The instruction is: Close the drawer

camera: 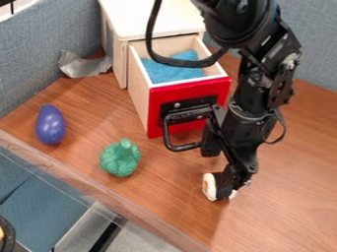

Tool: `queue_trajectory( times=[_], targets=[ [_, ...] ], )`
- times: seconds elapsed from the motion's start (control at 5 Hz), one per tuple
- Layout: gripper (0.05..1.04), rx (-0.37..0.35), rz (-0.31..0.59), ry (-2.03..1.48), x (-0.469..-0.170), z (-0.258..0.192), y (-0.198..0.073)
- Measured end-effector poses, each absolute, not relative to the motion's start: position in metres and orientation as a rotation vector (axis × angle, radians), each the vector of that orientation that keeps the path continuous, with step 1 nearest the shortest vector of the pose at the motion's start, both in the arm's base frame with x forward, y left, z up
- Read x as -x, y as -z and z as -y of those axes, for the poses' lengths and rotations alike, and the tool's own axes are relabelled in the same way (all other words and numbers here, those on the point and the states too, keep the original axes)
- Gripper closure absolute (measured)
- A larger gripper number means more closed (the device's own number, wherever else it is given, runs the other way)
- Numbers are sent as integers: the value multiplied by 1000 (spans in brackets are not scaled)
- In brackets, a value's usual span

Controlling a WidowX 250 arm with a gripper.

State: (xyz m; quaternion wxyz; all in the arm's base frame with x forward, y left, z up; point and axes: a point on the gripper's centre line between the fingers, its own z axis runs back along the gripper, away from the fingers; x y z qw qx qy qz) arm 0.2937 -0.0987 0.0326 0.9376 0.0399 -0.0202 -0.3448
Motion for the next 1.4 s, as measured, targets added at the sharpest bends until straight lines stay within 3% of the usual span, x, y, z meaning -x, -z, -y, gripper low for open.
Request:
queue_trajectory(
  times=[1.0, 1.4],
  targets=[
    [84, -116, 37, 660, -306, 70, -30],
    [84, -129, 56, 616, -324, 54, -33]
  ],
)
